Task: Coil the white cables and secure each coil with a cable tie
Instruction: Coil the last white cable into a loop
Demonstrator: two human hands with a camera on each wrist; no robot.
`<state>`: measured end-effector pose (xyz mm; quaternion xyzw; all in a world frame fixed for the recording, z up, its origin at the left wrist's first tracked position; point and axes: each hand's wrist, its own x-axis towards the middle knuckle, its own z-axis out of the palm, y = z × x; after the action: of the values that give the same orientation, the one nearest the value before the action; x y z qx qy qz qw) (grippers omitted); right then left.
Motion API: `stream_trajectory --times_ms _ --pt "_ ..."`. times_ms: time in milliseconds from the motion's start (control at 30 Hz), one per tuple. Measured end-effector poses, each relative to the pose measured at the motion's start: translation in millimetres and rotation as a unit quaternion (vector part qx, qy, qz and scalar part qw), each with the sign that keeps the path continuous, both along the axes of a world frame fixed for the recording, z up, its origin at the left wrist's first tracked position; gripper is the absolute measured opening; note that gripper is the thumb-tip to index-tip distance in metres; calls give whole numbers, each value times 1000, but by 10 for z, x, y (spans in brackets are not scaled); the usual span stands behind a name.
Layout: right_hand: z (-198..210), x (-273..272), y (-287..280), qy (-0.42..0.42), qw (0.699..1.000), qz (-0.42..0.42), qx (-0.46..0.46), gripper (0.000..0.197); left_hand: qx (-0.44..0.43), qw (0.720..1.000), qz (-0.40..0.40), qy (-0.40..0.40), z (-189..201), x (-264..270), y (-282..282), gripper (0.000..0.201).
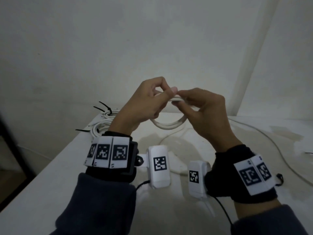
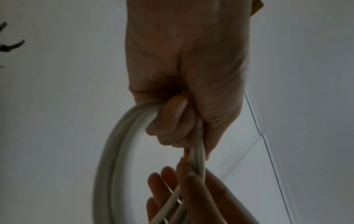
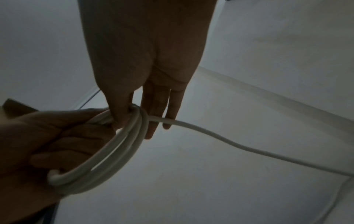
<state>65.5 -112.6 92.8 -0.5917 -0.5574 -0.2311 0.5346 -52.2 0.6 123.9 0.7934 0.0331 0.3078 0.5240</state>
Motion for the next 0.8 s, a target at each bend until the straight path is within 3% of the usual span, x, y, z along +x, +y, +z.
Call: stream_trajectory --times_ms 167,233,433,533,600,667,800 --pt "67 -53 -70 149 972 173 -60 23 -67 996 -6 -60 -28 44 10 30" --pt "64 -41 -85 186 959 197 -78 26 -87 993 1 -82 -50 78 -13 30" --pt "128 -1 -131 114 987 41 -105 24 -58 992 24 -111 -74 137 -69 28" --pt "173 -35 -180 144 986 40 -77 17 -29 992 29 -121 -36 86 -61 26" --pt "183 -50 -204 217 965 116 -89 24 -23 991 12 -134 -6 51 -63 25" --pt "181 -58 -212 290 926 213 -113 26 -14 989 6 -148 15 36 -84 25" --pt "183 -84 -207 346 870 326 -134 24 -9 983 32 -181 24 80 -138 26"
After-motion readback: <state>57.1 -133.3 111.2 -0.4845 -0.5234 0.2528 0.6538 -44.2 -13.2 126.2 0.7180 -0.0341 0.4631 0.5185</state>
